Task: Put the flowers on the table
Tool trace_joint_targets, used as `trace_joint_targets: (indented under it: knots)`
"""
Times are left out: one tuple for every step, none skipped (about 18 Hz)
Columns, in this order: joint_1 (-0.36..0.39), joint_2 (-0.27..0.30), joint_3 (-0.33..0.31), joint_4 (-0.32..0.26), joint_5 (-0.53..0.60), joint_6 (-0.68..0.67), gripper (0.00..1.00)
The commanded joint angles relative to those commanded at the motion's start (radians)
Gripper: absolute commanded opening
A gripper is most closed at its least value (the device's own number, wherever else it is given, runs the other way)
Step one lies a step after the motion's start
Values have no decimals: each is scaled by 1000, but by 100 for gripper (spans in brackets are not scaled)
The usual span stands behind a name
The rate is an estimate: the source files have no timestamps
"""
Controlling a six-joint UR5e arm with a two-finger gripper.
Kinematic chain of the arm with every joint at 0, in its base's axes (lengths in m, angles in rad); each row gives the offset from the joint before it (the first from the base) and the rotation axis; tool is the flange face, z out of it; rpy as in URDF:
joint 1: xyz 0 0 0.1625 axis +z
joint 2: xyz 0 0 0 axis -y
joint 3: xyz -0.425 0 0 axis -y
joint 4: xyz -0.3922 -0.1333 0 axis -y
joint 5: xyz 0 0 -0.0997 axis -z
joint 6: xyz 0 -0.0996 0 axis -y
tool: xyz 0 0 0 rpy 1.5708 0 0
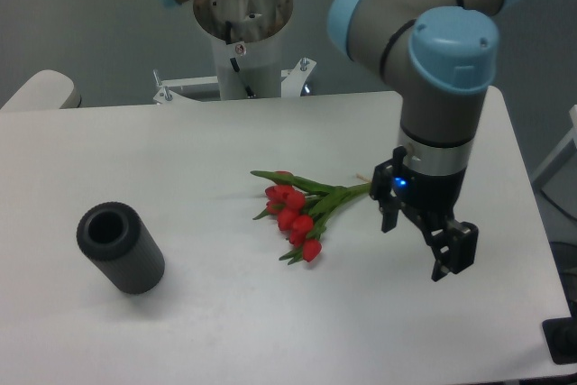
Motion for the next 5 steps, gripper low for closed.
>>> trace_joint_targets:
  knots:
    - [3,0,0,0,-2,3,100]
    - [5,0,0,2,0,8,100]
    - [8,0,-2,2,0,15,100]
    - [9,-2,-3,2,0,21,100]
    - [9,-2,-3,2,2,22,100]
